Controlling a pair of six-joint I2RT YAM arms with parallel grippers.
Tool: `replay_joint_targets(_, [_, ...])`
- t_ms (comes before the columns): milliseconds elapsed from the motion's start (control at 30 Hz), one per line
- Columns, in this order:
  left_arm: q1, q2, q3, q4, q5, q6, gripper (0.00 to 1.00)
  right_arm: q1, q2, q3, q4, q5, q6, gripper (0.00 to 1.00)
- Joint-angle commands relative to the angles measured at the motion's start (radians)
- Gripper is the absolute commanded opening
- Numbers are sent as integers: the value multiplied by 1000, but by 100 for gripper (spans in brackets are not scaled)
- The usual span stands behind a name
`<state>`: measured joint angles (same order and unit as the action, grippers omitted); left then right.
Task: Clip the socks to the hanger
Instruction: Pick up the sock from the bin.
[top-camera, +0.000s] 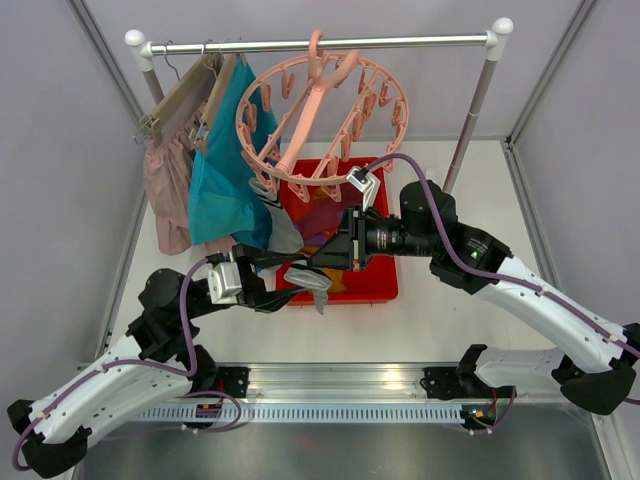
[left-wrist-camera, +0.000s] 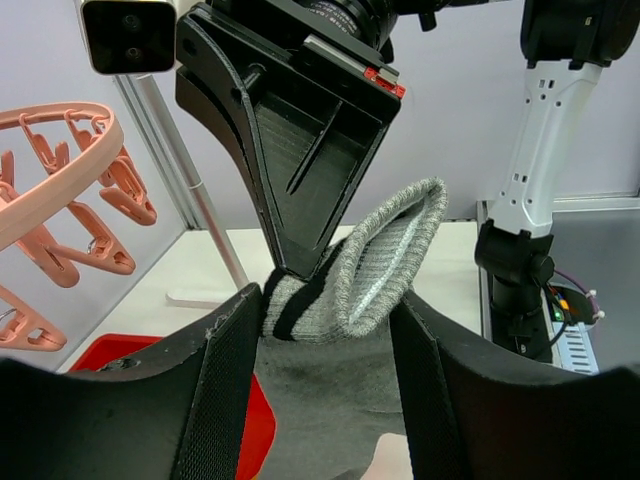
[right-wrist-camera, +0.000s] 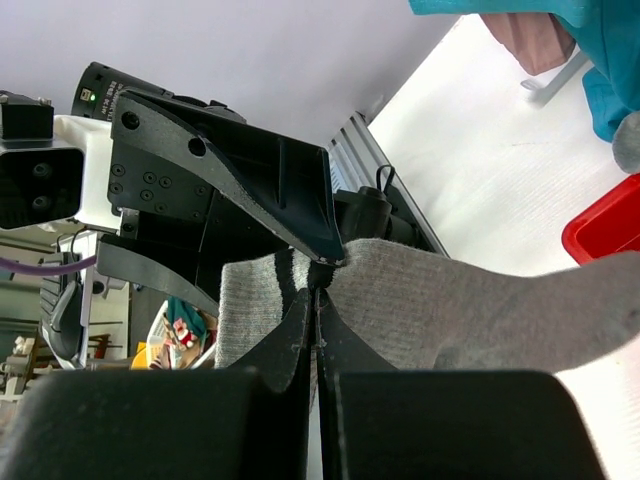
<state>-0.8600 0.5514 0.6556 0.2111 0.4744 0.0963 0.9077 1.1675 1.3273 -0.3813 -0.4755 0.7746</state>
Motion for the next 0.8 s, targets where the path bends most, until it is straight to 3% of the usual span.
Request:
replay_joint_targets(0, [-5, -5, 33, 4, 26, 36, 59, 2, 3, 39, 33, -17, 28, 0])
replay_joint_targets(167, [-5, -7, 27, 17, 6, 29, 50, 2, -2, 21, 58, -22, 40, 0])
replay_joint_targets(267, [-4, -15, 16, 37, -3, 22, 28, 2, -6, 7, 68, -20, 42, 0])
replay_joint_targets(433, [-5, -13, 12, 43, 7, 14, 13, 2, -19, -8, 67, 6, 28, 6])
replay_joint_targets(533, [-5, -7, 16, 40, 20, 0, 4, 3, -34, -14, 56, 35, 9, 17])
replay_joint_targets(633, [-5, 5, 21, 34, 21, -32, 2, 2, -54, 3, -2, 132, -82, 43])
replay_joint_targets(767, [-5, 28, 38, -4, -34, -76, 2, 2, -95, 23, -106, 365, -185, 56])
